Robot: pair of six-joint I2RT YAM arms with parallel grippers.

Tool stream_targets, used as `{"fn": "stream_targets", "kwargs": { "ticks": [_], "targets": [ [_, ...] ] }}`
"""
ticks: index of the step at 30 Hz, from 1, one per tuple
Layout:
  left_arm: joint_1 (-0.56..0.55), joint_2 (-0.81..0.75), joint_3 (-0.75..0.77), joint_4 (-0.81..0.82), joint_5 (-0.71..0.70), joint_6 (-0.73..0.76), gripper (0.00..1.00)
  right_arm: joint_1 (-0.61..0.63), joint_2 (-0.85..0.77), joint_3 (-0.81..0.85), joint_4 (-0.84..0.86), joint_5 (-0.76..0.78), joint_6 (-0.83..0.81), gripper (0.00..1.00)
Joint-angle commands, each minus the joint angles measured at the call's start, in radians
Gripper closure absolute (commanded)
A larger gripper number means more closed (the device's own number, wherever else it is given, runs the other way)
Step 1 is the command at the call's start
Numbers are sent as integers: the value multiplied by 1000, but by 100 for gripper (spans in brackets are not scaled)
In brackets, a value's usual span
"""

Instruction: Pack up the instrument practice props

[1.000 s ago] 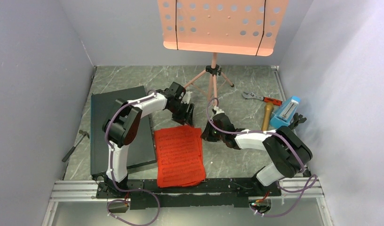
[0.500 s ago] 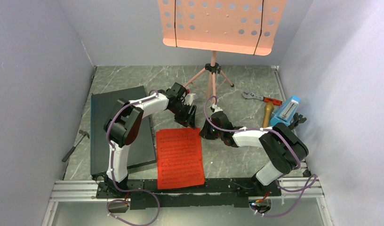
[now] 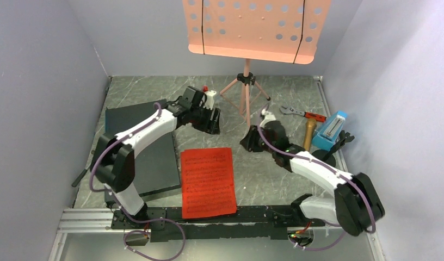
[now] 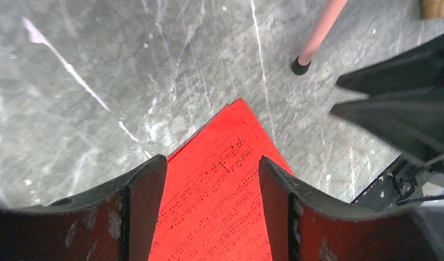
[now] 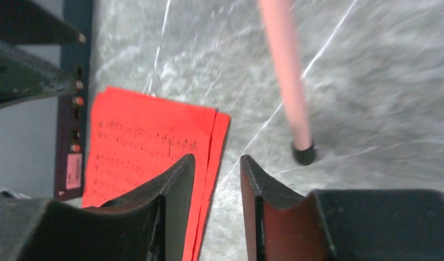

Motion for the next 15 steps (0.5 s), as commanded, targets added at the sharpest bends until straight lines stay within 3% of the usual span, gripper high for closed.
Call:
{"fn": "stream_targets", "kwargs": {
  "ticks": [1,6,9,15],
  "targets": [
    [-2,-146,-71,57,-137,-10,30,-138,-136,24,-22,-137,-84,56],
    [15,-272,-129,79,-212,22,24,-351,-155,92,33,-385,-64,43],
    [46,-336,-164,92,-229,35,20,-444,-104,129,155,-483,26,37],
    [190,-487,-301,191,-148,36,8,-526,39,252,356,-520,157,19]
  ]
}}
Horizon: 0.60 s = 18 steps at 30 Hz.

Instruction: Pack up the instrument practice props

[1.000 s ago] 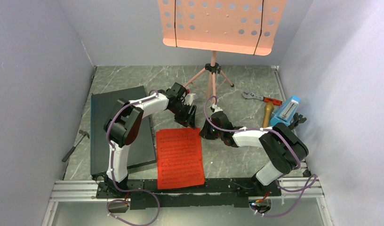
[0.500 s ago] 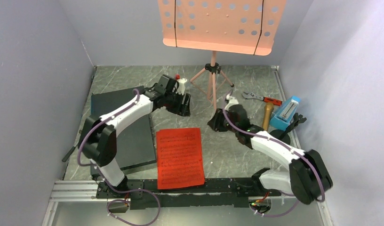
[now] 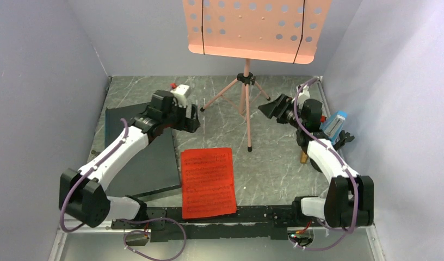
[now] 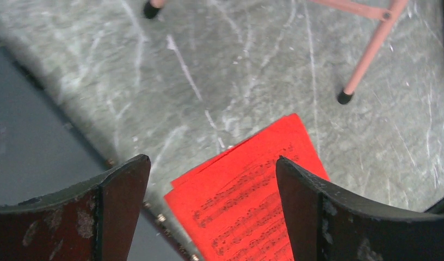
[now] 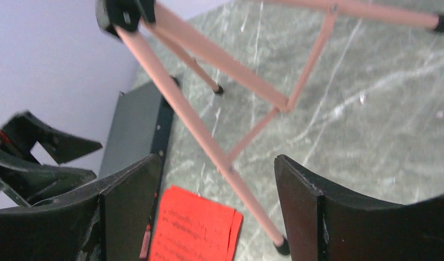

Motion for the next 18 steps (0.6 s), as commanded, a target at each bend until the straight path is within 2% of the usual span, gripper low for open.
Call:
{"fn": "stream_targets", "kwargs": {
  "ticks": [1,6,11,18],
  "targets": [
    [111,-109,-80,102,42,23,8,-27,110,160,185,-92,79,18],
    [195,-153,-138,116,20,59,9,-31,259,293,313,-113,67,19],
    [208,-198,-216,183,-27,81,9,-36,405,404,465,-193,144,23],
    [208,-190,-259,232,-36,89,10,-34,524,496,590,-248,252,38]
  ]
}}
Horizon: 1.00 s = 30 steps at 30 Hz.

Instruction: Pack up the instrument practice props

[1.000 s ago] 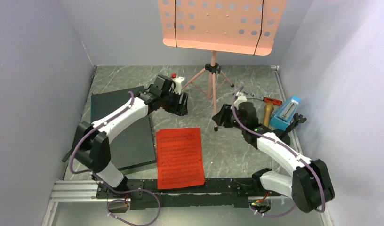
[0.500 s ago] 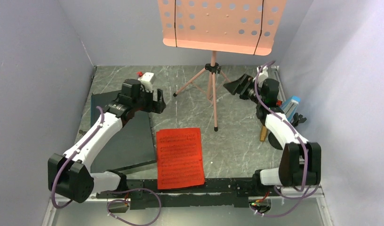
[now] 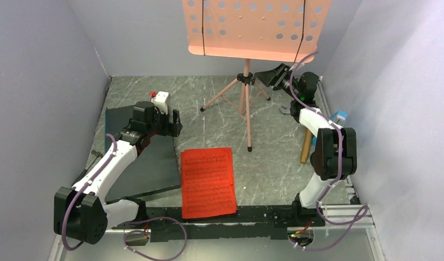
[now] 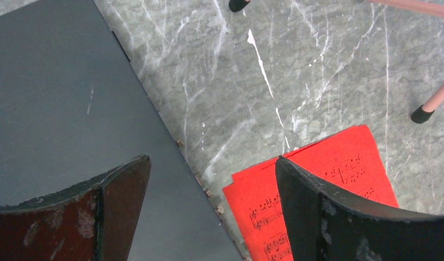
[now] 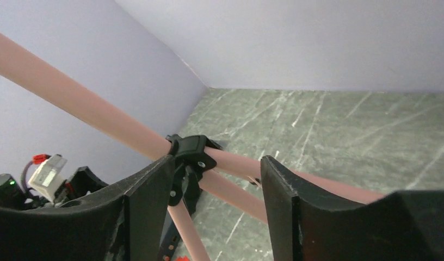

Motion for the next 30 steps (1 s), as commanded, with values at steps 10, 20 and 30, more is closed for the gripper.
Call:
{"fn": "stream_targets", "kwargs": {
  "ticks": [10,20,30],
  "targets": [
    [3,24,22,86,11,19,11,-1,53,74,215,-143,137,58],
    [3,37,28,78,17,19,11,3,38,40,142,-141,63,59],
    [2,41,30,79,33,18,11,3,30,31,213,-197,97,72]
  ]
}}
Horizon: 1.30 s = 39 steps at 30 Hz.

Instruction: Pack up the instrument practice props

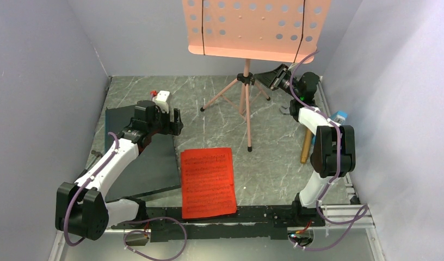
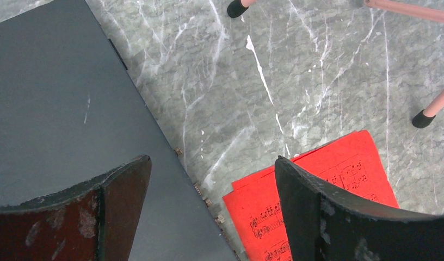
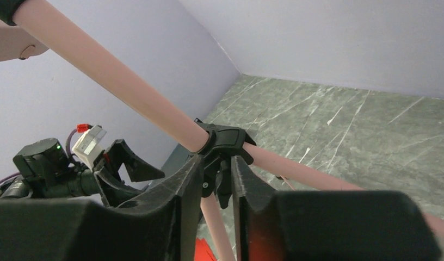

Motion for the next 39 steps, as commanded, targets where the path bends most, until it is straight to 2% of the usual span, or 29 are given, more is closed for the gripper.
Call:
{"fn": "stream_targets", "kwargs": {
  "ticks": [1,5,11,19,24,27,30,33,36,39],
  "targets": [
    [2,4,29,33,28,11,11,2,-18,-1,92,-50,13,74],
    [3,6,30,33,28,12,11,0,-11,-12,154,-79,40,78],
    [2,11,33,31,34,12,11,0,9,-31,232,-129,72,91],
    [2,13,35,29,40,11,11,0,-11,-109,173,-106,6,91],
    [2,15,36,29,43,9,11,-3,-39,-132,34,-45,-89,88],
    [2,16,38,27,46,9,12,-7,-58,-141,-25,-8,-124,80],
    [2,13,37,29,46,8,12,-11,-79,-154,-11,11,-87,57],
    [2,11,35,30,47,8,12,-12,-108,-171,-22,67,-45,42],
    [1,14,35,32,49,7,12,-10,-132,-195,-2,132,54,33],
    [2,16,36,33,52,4,12,-9,-142,-220,26,189,201,30]
  ]
}}
